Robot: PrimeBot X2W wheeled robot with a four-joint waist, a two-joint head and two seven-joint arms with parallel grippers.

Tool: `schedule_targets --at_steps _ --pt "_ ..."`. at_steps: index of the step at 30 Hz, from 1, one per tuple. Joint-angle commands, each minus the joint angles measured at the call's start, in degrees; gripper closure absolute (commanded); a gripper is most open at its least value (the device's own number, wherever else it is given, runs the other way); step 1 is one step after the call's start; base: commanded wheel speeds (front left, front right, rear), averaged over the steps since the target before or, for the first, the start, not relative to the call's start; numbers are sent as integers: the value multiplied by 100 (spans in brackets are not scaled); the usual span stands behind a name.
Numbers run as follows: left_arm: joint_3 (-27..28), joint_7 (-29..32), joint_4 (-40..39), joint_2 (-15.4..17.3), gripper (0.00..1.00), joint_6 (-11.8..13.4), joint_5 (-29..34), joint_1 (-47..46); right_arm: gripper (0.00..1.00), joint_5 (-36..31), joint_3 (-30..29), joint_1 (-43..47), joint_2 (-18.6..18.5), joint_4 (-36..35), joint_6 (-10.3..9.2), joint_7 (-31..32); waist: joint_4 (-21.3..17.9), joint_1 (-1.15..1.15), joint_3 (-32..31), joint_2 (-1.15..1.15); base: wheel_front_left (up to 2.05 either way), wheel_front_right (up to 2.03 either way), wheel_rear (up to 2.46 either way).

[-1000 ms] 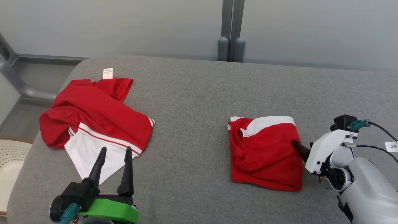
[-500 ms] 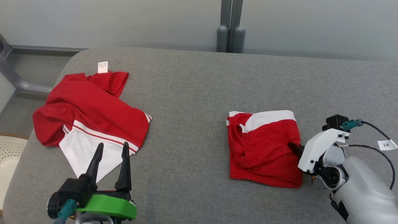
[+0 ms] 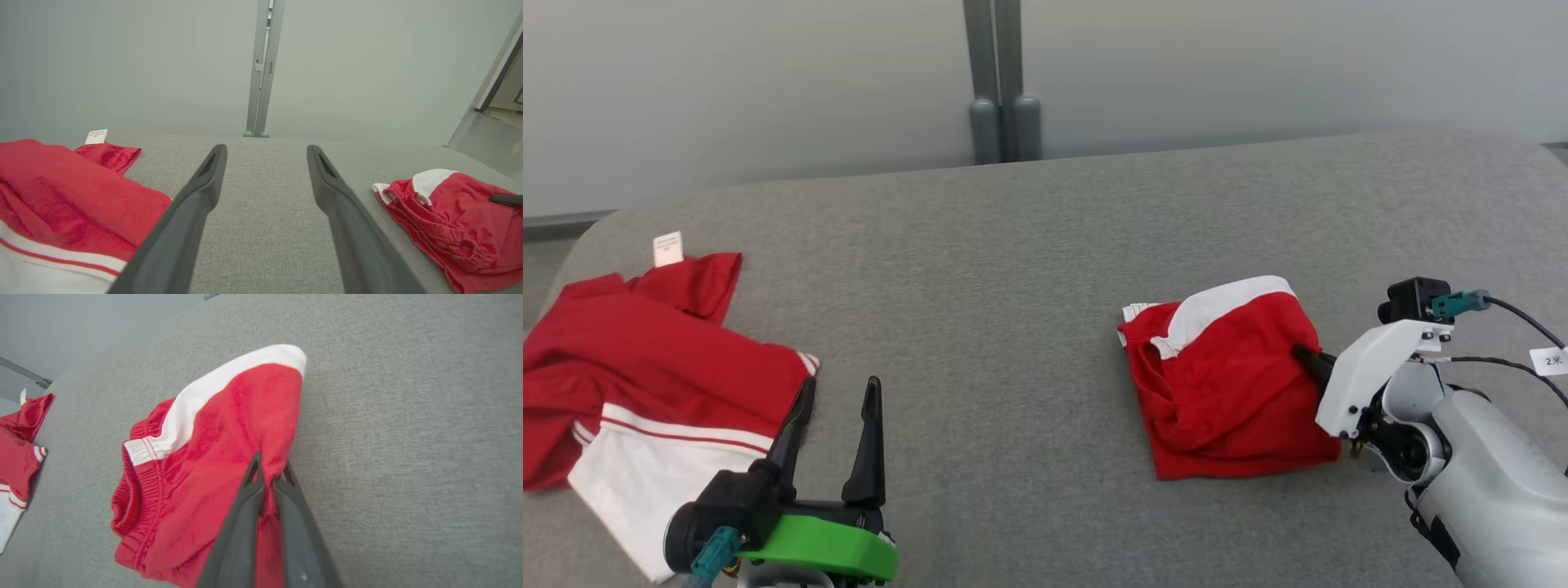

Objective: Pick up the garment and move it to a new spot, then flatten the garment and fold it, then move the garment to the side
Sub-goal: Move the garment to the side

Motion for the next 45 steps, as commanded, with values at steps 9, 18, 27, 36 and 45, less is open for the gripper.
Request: schedule_targets --at_steps 9,18,27,36,45 --pt "-228 0 -43 36 0 -18 15 -292 100 249 278 -185 -307 -298 3 -216 -1791 0 132 0 0 0 0" --pt "-600 0 -46 297 0 -18 31 -688 100 340 665 -731 -451 -457 4 -859 -2219 0 802 0 0 0 0" --pt "-898 77 -85 736 0 -18 38 -1310 100 761 1150 -1742 -838 -189 3 -1606 -2128 0 1862 0 0 0 0" --pt "-1066 328 -382 1110 0 -18 73 -1866 100 1183 1306 -2753 -1472 309 3 -1967 -1889 0 2928 0 0 0 0" --pt "-1065 468 -587 1302 0 -9 71 -1998 100 1294 1476 -3343 -2093 1145 3 -2306 -1739 0 3390 0 0 0 0"
